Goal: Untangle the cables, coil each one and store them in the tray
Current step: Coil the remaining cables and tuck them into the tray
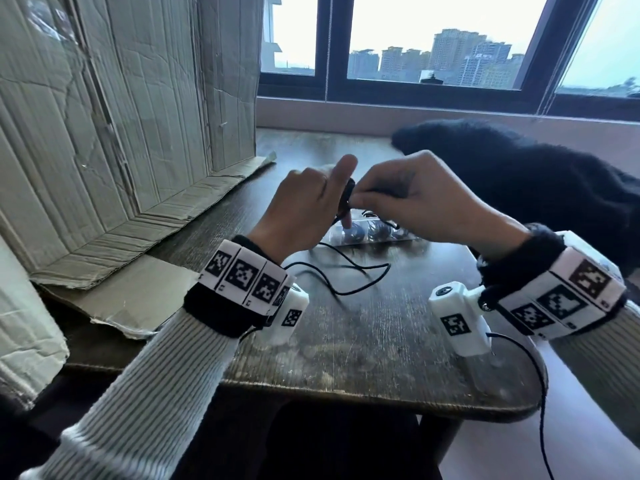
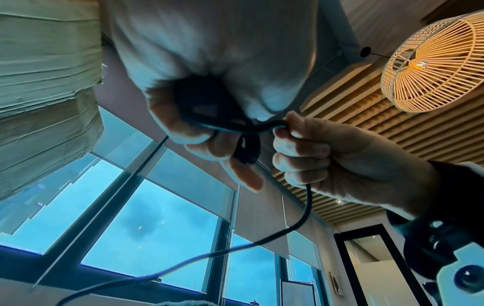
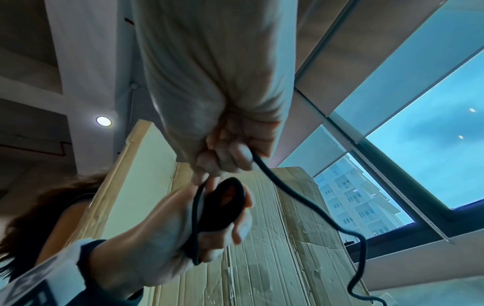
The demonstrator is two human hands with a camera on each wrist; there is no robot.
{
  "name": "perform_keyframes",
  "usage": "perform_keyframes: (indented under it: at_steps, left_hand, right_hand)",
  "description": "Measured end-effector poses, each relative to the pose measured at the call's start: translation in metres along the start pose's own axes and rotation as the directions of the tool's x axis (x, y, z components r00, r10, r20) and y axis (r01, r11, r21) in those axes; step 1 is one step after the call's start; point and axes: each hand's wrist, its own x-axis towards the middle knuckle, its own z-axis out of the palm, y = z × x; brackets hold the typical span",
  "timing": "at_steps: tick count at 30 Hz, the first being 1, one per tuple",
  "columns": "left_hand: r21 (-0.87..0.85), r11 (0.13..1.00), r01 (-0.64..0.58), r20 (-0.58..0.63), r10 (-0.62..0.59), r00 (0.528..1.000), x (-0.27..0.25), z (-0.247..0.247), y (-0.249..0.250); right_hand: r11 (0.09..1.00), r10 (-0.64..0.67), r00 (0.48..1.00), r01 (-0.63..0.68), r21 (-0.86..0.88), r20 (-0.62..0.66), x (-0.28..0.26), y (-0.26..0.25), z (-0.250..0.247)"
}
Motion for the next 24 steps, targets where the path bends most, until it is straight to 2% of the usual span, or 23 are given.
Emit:
perform_keyframes:
  at_steps: [4,7,9,12,15,17,20,22,24]
  left_hand:
    - [-0.269,0.960,0.080,0.188,-0.029,0.982,-0.003,0.000,0.002]
    - [-0.324,0.942,0.084,0.255,0.001,0.967,-0.003,-0.001,-0.001]
    - [-0.371,0.924,0.095,0.267,0.008,0.964,-0.003,-0.002,-0.004]
    - [-0.509,0.848,0.151,0.233,-0.034,0.972,-0.004,-0.004,-0.003]
    - [-0.602,0.781,0.167,0.161,-0.087,0.983,-0.005,-0.003,-0.003]
    - [-0.691,0.691,0.213,0.141,-0.160,0.977,-0.004,-0.002,-0.001]
    - [-0.833,0.491,0.254,0.102,-0.315,0.944,-0.001,-0.003,0.002]
    - [-0.905,0.370,0.209,0.052,-0.391,0.919,0.002,-0.010,0.001]
    - [-0.956,0.265,0.128,0.006,-0.417,0.909,0.005,-0.022,0.000]
  right_hand:
    - [0.974,0.086,0.984,-0.051,0.222,-0.156,0.006,0.008,0.003]
    - [0.956,0.138,0.974,-0.084,0.282,-0.177,0.008,0.010,0.001]
    - [0.940,0.162,0.972,-0.100,0.327,-0.169,0.008,0.012,0.001]
    - [0.882,0.219,0.965,-0.132,0.452,-0.145,0.009,0.019,0.001]
    - [0.876,0.242,0.964,-0.167,0.452,-0.113,0.007,0.026,0.004]
    - [0.910,0.214,0.969,-0.152,0.385,-0.123,0.007,0.029,0.007]
    - [0.926,0.194,0.972,-0.136,0.352,-0.135,0.006,0.031,0.010]
    - [0.927,0.205,0.975,-0.165,0.337,-0.087,0.005,0.034,0.011]
    - [0.937,0.231,0.972,-0.230,0.264,0.028,0.000,0.040,0.018]
